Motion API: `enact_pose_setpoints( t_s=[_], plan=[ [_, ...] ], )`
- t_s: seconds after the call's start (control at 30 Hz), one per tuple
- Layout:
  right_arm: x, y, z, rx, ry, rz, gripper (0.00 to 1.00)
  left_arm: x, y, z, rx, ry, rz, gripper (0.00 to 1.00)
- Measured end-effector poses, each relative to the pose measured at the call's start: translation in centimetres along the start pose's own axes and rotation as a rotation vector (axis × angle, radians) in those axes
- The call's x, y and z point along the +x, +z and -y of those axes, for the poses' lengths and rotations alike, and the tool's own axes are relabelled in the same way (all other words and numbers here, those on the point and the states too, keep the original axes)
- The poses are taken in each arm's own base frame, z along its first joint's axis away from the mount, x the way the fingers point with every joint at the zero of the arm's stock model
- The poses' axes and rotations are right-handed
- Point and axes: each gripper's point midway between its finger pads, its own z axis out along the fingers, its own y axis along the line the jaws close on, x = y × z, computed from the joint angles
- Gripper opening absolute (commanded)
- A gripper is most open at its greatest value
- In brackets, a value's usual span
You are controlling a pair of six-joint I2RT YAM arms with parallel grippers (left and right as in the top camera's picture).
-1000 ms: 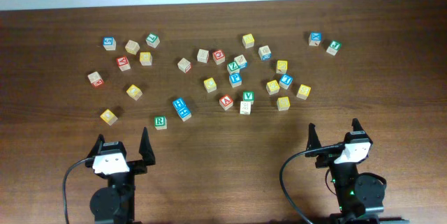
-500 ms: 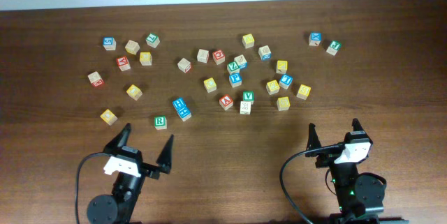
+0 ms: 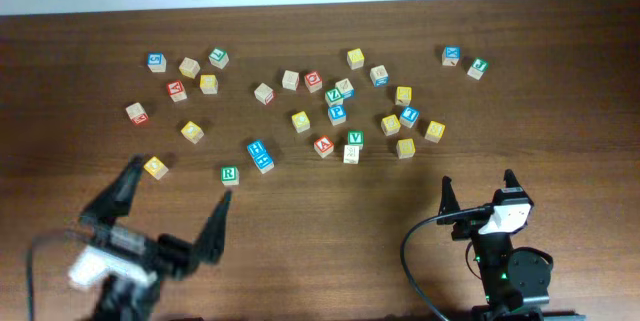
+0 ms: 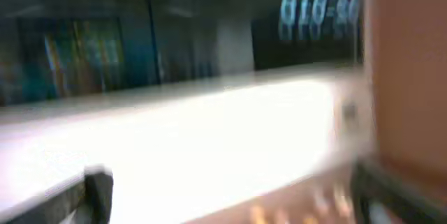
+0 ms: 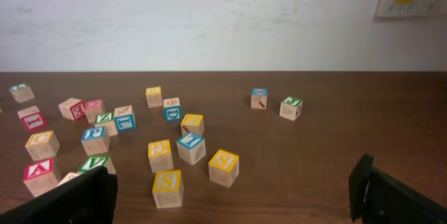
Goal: Spell out RSS
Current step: 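Lower the left gripper over the green R block and close on it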
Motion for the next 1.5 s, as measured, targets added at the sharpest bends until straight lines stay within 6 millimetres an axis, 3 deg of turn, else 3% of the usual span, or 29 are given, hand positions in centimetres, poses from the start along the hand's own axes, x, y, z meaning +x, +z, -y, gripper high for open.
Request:
enact_pose_setpoints(
  t_s=[0.07, 0.2, 0.27, 0.33, 0.4, 0.6, 0.67, 0.73, 0.87, 1.0, 1.17, 1.3, 1.43, 1.5],
  plan=[
    [-0.1, 0.0, 0.0, 0.000, 0.000, 0.002, 0.98, 1.7, 2.2, -0.6, 0.017, -0.141, -0.285, 0.99],
    [-0.1, 0.0, 0.0, 0.000, 0.000, 0.003, 0.98, 5.5, 4.5, -0.2, 0.105, -0.287, -0.497, 0.99],
    [-0.1, 0.0, 0.0, 0.000, 0.000, 0.003, 0.98, 6.3, 5.1, -0.6, 0.094, -0.344, -0.587, 0.99],
    [-0.1, 0.0, 0.0, 0.000, 0.000, 0.003, 0.98, 6.7, 5.3, -1.9, 0.010, -0.400, -0.733, 0.99],
    [-0.1, 0.0, 0.0, 0.000, 0.000, 0.003, 0.98, 8.4, 5.2, -3.7, -0.103, -0.458, -0.942, 0.99],
    [-0.1, 0.0, 0.0, 0.000, 0.000, 0.003, 0.98, 18.8, 3.2, -4.0, -0.160, -0.670, -1.452, 0.99],
    [-0.1, 0.0, 0.0, 0.000, 0.000, 0.003, 0.98, 21.2, 2.4, -4.2, -0.214, -0.688, -1.550, 0.99],
    [-0.1, 0.0, 0.0, 0.000, 0.000, 0.003, 0.98, 25.0, 1.1, -3.7, -0.265, -0.689, -1.654, 0.99],
    [-0.1, 0.0, 0.0, 0.000, 0.000, 0.003, 0.98, 31.3, -1.9, -4.2, -0.463, -0.621, -1.729, 0.99],
    [-0.1, 0.0, 0.0, 0.000, 0.000, 0.002, 0.99, 35.4, -1.1, -6.1, -0.552, -0.561, -1.660, 0.99],
    [-0.1, 0.0, 0.0, 0.000, 0.000, 0.003, 0.98, 40.4, -2.8, -5.4, -0.537, -0.533, -1.821, 0.99],
    [-0.1, 0.0, 0.0, 0.000, 0.000, 0.003, 0.98, 42.6, -0.7, -5.4, -0.508, -0.497, -1.757, 0.99],
    [-0.1, 0.0, 0.0, 0.000, 0.000, 0.003, 0.98, 42.9, 0.7, -5.9, -0.505, -0.492, -1.697, 0.99],
    [-0.1, 0.0, 0.0, 0.000, 0.000, 0.003, 0.98, 42.9, 0.6, -5.9, -0.505, -0.491, -1.697, 0.74]
  ],
)
